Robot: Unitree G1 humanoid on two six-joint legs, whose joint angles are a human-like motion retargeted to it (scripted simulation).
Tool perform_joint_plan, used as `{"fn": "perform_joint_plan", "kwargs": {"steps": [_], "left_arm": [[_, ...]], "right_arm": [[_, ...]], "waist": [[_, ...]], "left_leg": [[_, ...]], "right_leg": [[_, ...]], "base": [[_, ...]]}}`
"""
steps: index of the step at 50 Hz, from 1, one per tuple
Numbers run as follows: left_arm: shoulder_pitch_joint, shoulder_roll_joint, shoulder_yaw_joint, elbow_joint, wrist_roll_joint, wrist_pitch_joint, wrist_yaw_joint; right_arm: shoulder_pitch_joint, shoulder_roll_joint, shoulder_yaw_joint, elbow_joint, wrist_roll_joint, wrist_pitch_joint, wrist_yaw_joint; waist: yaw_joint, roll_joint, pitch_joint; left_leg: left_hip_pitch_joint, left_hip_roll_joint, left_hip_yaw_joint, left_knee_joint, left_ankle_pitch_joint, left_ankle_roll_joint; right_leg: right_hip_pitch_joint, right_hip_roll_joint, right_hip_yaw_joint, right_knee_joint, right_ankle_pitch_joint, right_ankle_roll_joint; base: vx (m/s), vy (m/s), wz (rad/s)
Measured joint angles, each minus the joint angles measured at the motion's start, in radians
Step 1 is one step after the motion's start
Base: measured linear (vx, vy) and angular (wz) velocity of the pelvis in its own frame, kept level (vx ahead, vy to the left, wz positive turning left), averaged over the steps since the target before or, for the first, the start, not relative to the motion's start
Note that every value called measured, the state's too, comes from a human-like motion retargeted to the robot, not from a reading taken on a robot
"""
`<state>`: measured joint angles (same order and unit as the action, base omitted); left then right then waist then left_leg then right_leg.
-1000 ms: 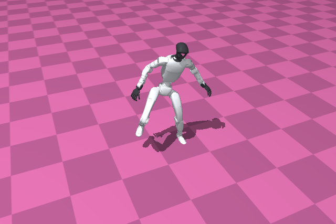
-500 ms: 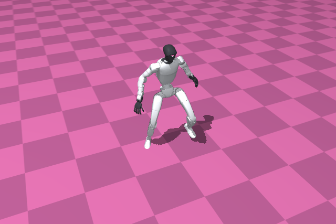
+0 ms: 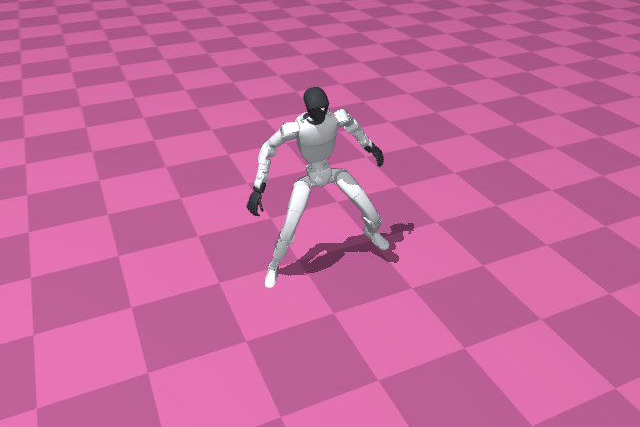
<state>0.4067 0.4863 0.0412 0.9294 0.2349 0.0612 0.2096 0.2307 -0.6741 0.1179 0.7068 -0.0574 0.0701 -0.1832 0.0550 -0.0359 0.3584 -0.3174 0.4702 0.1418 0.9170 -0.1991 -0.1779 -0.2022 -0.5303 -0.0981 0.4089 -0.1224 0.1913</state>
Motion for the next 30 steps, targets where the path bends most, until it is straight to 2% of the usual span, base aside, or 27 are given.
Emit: {"fn": "perform_joint_plan", "kwargs": {"steps": [3, 5, 8, 10, 12, 14, 18, 20, 23, 27, 30], "left_arm": [[-0.043, 0.033, -0.004, -0.003, -0.011, -0.008, 0.009], [-0.069, 0.062, -0.008, -0.024, -0.017, -0.017, 0.018], [-0.112, 0.113, -0.029, -0.078, -0.023, -0.03, 0.035], [-0.139, 0.147, -0.049, -0.115, -0.018, -0.039, 0.044], [-0.168, 0.181, -0.068, -0.144, -0.016, -0.045, 0.051], [-0.196, 0.211, -0.08, -0.164, -0.022, -0.045, 0.059], [-0.237, 0.239, -0.069, -0.18, -0.072, -0.03, 0.073], [-0.237, 0.231, -0.048, -0.178, -0.093, -0.033, 0.083], [-0.265, 0.214, -0.044, -0.166, -0.147, -0.019, 0.082], [-0.294, 0.173, -0.065, -0.139, -0.154, -0.01, 0.056], [-0.299, 0.125, -0.091, -0.117, -0.118, -0.012, 0.016]], "right_arm": [[0.022, 0.032, -0.021, 0.057, 0.017, -0.003, -0.043], [0.028, 0.057, -0.021, 0.109, 0.017, 0.0, -0.063], [0.022, 0.096, 0.002, 0.18, 0.008, 0.009, -0.058], [0.023, 0.126, 0.03, 0.202, -0.004, 0.014, -0.034], [0.028, 0.154, 0.064, 0.197, -0.022, 0.014, -0.007], [0.034, 0.175, 0.097, 0.173, -0.044, 0.007, 0.003], [0.048, 0.195, 0.131, 0.113, -0.107, -0.018, -0.025], [0.072, 0.203, 0.119, 0.089, -0.145, -0.042, -0.053], [0.058, 0.195, 0.114, 0.074, -0.113, -0.045, -0.072], [0.039, 0.179, 0.101, 0.065, -0.02, -0.053, -0.036], [0.021, 0.15, 0.106, 0.056, 0.018, -0.053, 0.015]], "waist": [[-0.006, 0.048, -0.004], [-0.009, 0.069, -0.011], [-0.015, 0.052, 0.0], [-0.021, 0.029, 0.017], [-0.025, 0.014, 0.034], [-0.022, 0.017, 0.048], [-0.003, 0.047, 0.068], [-0.012, 0.046, 0.05], [-0.019, 0.034, 0.031], [-0.031, 0.009, -0.003], [-0.039, 0.008, -0.03]], "left_leg": [[0.135, -0.015, -0.019, -0.331, 0.167, -0.043], [0.194, -0.03, -0.025, -0.476, 0.177, -0.03], [0.212, -0.08, 0.002, -0.492, 0.011, 0.043], [0.185, -0.122, -0.011, -0.433, -0.047, 0.058], [0.164, -0.155, -0.021, -0.401, -0.053, 0.047], [0.178, -0.165, -0.019, -0.428, -0.049, 0.048], [0.231, -0.144, -0.005, -0.508, -0.037, 0.088], [0.197, -0.143, -0.003, -0.448, -0.063, 0.093], [0.232, -0.187, 0.011, -0.578, -0.02, 0.112], [0.215, -0.269, 0.032, -0.633, 0.001, 0.138], [0.209, -0.333, 0.052, -0.676, 0.011, 0.13]], "right_leg": [[0.008, 0.021, -0.023, 0.02, 0.005, 0.003], [0.012, 0.018, -0.043, 0.019, 0.024, 0.01], [0.036, -0.037, -0.063, -0.024, 0.121, 0.019], [0.056, -0.079, -0.071, -0.057, 0.22, 0.013], [0.062, -0.101, -0.095, -0.046, 0.267, 0.0], [0.036, -0.1, -0.146, 0.069, 0.2, -0.039], [-0.073, -0.044, -0.223, 0.542, -0.088, -0.174], [-0.135, -0.006, -0.227, 0.784, -0.189, -0.194], [-0.192, 0.101, -0.237, 0.953, -0.304, -0.221], [-0.277, 0.219, -0.201, 1.004, -0.346, -0.231], [-0.296, 0.287, -0.154, 0.863, -0.304, -0.213]], "base": [[0.0, 0.49, 0.25], [-0.03, 0.61, 0.46], [-0.06, 0.68, 0.59], [-0.07, 0.69, 0.6], [-0.07, 0.65, 0.51], [-0.05, 0.57, 0.25], [-0.02, 0.41, -0.07], [0.01, 0.31, 0.11], [-0.05, 0.27, 0.05], [-0.04, 0.25, 0.02], [0.0, 0.23, 0.0]]}}
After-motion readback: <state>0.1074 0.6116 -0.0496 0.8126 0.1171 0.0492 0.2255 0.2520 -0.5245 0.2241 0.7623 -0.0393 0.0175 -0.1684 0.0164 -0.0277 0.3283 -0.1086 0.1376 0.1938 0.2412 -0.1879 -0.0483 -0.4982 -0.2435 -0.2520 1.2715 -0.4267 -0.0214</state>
